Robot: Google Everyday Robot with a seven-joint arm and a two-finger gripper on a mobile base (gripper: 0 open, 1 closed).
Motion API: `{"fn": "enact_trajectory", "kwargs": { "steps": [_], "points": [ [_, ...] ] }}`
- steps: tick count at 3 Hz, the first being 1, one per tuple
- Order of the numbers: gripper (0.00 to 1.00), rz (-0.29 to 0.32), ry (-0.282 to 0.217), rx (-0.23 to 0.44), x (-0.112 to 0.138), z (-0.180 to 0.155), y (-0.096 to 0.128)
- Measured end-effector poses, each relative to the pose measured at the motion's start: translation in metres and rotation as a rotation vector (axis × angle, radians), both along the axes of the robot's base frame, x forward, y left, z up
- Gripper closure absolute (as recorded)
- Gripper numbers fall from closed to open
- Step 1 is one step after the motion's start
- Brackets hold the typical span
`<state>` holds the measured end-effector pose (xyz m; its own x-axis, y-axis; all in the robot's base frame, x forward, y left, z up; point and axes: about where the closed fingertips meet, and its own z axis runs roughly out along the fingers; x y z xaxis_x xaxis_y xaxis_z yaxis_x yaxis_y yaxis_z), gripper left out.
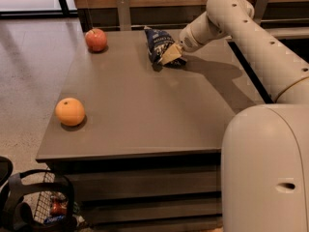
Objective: Move blue chip bag near orange
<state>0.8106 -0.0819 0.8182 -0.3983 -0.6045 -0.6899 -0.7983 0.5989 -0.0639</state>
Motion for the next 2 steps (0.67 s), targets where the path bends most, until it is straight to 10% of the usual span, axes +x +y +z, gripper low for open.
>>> {"fn": "enact_trajectory", "kwargs": {
  "steps": [2],
  "points": [
    [1.0, -0.001, -0.001, -0.001, 0.0, 0.0008, -0.0004]
  ]
}}
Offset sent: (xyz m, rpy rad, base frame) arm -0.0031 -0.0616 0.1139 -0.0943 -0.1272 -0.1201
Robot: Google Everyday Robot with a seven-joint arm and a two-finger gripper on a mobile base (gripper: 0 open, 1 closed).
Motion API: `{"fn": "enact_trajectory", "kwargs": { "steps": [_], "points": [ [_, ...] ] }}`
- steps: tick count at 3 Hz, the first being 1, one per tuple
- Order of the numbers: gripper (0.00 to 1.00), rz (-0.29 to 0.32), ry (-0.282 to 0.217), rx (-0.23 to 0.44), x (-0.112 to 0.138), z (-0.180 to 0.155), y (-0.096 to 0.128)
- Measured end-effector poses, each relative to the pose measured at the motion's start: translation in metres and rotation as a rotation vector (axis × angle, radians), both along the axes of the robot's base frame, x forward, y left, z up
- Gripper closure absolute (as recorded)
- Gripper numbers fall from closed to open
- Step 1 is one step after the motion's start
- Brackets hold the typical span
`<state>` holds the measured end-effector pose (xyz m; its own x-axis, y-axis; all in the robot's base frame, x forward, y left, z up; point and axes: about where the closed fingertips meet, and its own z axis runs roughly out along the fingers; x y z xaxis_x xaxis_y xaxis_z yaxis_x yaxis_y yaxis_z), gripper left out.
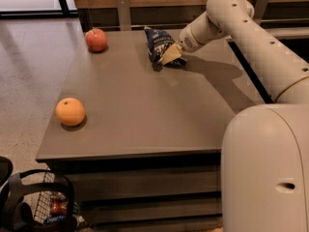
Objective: Move blue chip bag near orange
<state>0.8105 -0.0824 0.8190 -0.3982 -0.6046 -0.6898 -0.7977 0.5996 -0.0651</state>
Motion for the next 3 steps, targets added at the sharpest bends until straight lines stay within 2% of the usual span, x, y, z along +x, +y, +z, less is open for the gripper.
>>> {"fn": "enact_trajectory", "kwargs": {
  "steps": [2, 3],
  "points": [
    [1.0, -0.058, -0.112, -0.078, -0.013, 0.09, -0.031],
    [1.0, -0.051, -0.14, -0.093, -0.03, 0.123, -0.038]
  ]
}}
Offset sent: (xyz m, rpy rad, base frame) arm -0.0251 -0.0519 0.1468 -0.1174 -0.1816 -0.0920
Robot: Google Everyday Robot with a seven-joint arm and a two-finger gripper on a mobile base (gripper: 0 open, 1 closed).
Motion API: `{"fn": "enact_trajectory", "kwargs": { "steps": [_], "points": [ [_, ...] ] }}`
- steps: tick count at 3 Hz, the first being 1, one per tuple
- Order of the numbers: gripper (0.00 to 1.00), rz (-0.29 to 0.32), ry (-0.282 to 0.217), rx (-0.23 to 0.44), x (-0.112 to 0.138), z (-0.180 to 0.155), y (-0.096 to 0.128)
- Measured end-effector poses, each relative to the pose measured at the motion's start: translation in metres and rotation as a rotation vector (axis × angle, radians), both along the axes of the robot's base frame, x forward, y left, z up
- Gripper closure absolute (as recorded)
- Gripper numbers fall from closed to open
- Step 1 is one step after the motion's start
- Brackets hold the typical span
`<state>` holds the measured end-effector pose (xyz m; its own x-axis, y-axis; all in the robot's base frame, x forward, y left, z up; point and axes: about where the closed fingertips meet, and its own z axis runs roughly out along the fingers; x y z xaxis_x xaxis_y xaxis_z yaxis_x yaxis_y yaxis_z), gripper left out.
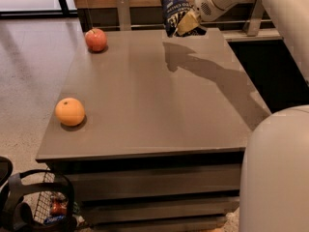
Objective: Move blue chip bag near orange
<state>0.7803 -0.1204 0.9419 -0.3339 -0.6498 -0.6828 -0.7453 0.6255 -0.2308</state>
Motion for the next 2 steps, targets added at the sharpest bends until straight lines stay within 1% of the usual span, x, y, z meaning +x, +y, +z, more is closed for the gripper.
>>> {"fn": "enact_trajectory", "kwargs": {
  "steps": [1, 2],
  "points": [
    [1.0, 0.037, 0.018, 0.005, -0.032, 0.023, -0.003],
    [1.0, 0.09, 0.063, 0.037, -0.09, 0.042, -0.001]
  ]
}}
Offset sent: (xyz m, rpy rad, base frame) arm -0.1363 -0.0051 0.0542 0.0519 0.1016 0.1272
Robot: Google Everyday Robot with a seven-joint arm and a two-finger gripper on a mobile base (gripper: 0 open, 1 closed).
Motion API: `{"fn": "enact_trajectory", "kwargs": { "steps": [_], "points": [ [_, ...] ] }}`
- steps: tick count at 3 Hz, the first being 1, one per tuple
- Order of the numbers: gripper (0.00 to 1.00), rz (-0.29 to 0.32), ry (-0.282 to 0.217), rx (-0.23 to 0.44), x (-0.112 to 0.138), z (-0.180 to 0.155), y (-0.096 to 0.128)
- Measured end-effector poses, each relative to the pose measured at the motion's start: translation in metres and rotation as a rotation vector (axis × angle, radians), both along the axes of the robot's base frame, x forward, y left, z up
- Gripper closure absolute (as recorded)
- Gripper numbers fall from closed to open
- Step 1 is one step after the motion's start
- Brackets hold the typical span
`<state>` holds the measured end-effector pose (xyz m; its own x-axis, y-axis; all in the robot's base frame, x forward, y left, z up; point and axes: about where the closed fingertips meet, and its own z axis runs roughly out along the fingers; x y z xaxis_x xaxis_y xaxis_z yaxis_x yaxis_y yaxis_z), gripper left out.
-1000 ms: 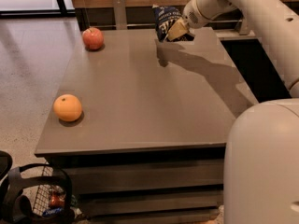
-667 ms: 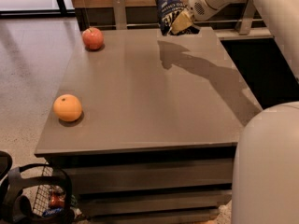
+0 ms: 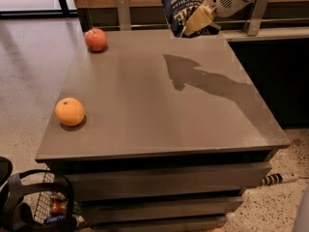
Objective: Move blue chip bag near orange
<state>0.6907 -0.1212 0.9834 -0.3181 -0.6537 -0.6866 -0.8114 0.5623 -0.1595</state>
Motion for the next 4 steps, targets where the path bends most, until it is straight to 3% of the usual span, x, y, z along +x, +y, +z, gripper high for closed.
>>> {"fn": "enact_trajectory", "kwargs": {
  "steps": [2, 4],
  "points": [
    [1.0, 0.05, 0.08, 0.042, -0.077, -0.01, 0.021],
    [1.0, 0.099, 0.133, 0.092, -0.149, -0.045, 0.066]
  ]
}}
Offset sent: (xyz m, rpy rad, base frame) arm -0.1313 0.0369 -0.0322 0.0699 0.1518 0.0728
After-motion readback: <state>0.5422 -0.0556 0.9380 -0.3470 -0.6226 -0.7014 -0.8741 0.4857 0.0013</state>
